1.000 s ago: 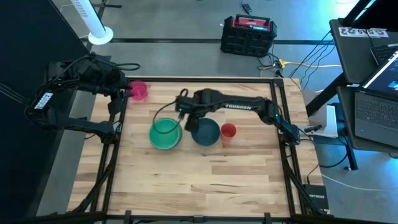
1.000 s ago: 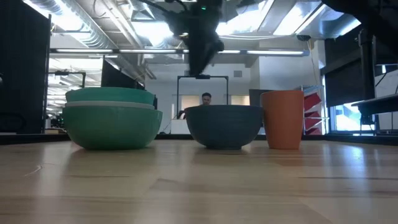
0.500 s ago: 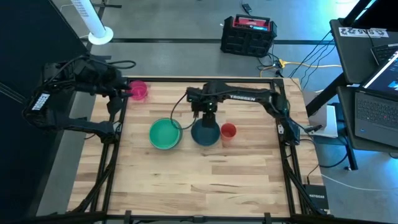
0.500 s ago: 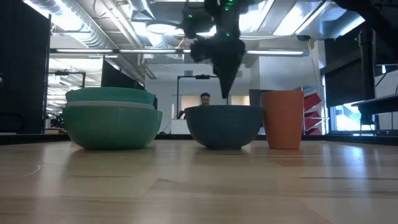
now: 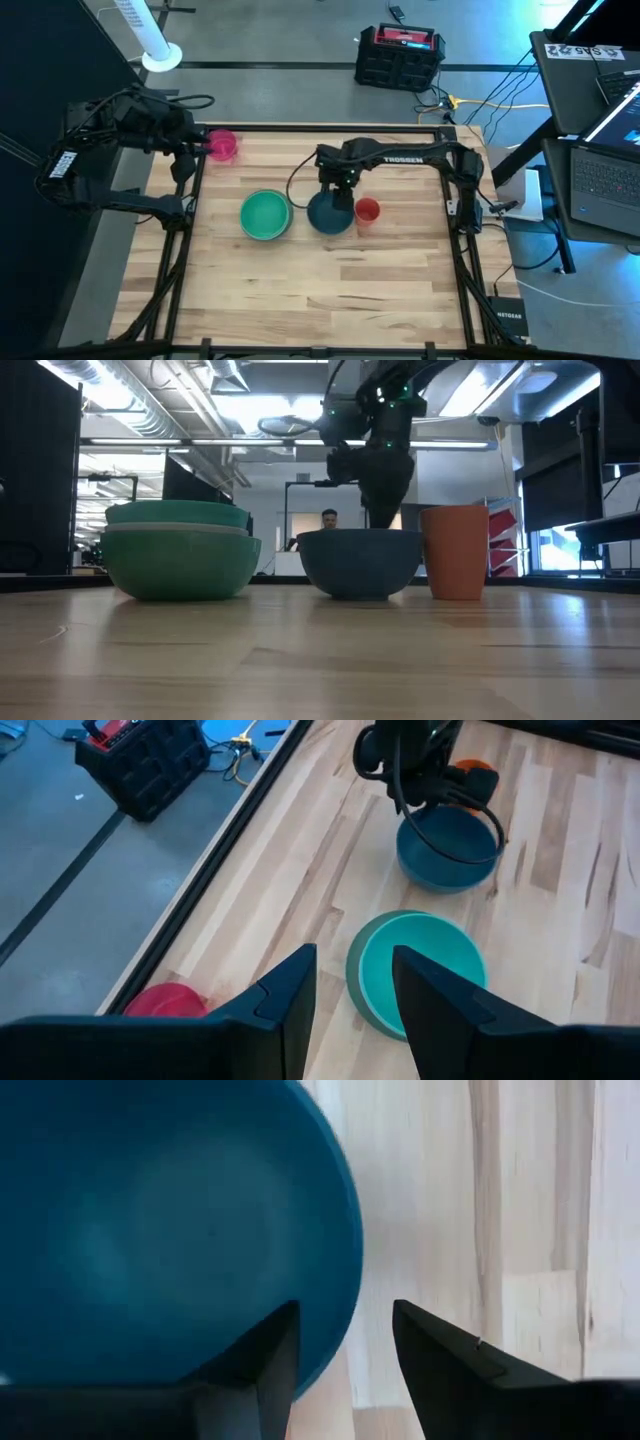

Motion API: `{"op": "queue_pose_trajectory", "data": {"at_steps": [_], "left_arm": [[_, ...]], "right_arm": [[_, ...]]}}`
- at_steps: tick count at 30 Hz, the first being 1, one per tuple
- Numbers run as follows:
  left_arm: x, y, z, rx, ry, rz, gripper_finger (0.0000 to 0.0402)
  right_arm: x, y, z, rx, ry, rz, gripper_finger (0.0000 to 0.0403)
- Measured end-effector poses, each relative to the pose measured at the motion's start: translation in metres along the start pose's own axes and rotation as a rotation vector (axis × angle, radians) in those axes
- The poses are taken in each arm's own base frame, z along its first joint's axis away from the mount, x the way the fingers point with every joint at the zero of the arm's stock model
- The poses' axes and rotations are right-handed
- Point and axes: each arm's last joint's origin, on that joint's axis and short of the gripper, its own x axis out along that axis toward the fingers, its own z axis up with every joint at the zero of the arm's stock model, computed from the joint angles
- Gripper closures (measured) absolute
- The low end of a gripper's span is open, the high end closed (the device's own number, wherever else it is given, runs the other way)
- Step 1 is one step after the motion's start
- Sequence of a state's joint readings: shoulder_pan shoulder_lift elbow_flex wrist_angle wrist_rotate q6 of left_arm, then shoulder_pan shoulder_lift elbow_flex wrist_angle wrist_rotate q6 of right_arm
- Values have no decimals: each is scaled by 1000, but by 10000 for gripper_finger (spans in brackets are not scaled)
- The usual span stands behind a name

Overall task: Nest bowls inside each other
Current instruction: Stack the blue bowl on top of the light blue bowl

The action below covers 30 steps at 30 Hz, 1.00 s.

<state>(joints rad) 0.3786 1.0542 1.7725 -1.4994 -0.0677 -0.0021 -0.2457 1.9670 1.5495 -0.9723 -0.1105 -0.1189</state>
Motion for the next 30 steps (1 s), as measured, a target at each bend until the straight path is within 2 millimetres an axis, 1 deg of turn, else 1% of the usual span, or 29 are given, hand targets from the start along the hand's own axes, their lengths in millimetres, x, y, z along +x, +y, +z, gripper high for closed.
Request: {"op": "queue_pose_trajectory", "data": {"at_steps": [13,14,15,16,20,25,28,30], "left_arm": [[0,0,0,0,0,0,284],[0,0,0,1,0,0,284],[0,0,0,1,0,0,284],[0,0,0,1,0,0,284],[0,0,0,1,0,0,284],[0,0,0,1,1,0,284],[0,0,0,2,1,0,284],[0,0,0,7,2,0,284]], "right_arm": [[15,-3,0,42,-73,6,339],[15,-3,0,44,-78,6,351],[16,-3,0,44,-79,9,374],[16,-3,0,44,-82,17,388],[15,-2,5,79,-137,65,399],[5,0,14,94,-176,82,401],[-8,0,20,98,-186,82,401],[-20,1,27,96,-221,81,402]]}}
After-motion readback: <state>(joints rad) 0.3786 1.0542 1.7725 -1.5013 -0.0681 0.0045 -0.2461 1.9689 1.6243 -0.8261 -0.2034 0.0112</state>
